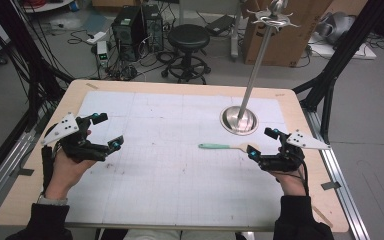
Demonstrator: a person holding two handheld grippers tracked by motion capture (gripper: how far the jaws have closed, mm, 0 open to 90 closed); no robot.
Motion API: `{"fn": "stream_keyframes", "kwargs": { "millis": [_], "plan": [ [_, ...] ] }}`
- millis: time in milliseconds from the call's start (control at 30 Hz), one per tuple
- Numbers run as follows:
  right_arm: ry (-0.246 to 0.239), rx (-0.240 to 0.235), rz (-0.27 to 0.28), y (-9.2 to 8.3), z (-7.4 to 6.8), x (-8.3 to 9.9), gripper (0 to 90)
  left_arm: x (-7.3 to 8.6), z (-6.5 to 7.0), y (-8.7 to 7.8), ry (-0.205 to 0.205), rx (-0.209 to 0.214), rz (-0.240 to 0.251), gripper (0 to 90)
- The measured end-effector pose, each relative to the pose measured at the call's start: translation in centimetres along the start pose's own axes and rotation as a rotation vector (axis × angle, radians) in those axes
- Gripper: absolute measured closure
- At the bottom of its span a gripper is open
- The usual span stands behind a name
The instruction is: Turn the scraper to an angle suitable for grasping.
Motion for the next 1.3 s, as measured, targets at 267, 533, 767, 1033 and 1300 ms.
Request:
{"fn": "stream_keyframes", "kwargs": {
  "millis": [267, 533, 767, 1033, 1300],
  "plan": [
    [0.01, -0.002, -0.023, 0.3, 0.1, 0.6, 1.4, 0.1, 0.1, 0.0, 0.0, 0.005, -0.003, 1.7],
    [0.017, -0.021, -0.096, 0.6, 0.1, 1.3, 25.4, -0.1, 0.1, -0.1, 0.0, 0.0, 0.004, 1.7],
    [-0.017, -0.028, -0.207, 2.2, 0.9, 3.3, 73.2, 0.0, 0.0, 0.0, 0.003, -0.004, -0.002, 1.7],
    [0.001, 0.024, -0.381, 4.0, 3.2, 6.7, 90.0, 0.1, 0.0, 0.0, 0.004, -0.006, -0.008, 1.7],
    [0.082, 0.015, -0.437, 5.5, 5.4, 8.3, 89.9, 0.3, 0.0, 0.0, 0.001, -0.006, -0.014, 1.7]
  ]
}}
Point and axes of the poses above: each handheld gripper's, and its own axes: y roughly forward along the jaws, x roughly out of its underside, z roughly to its right, the point moved 10 cm from there along y, roughly forward along the jaws, and after that the axes turned 9 degrees about z, right-handed, at the moved point
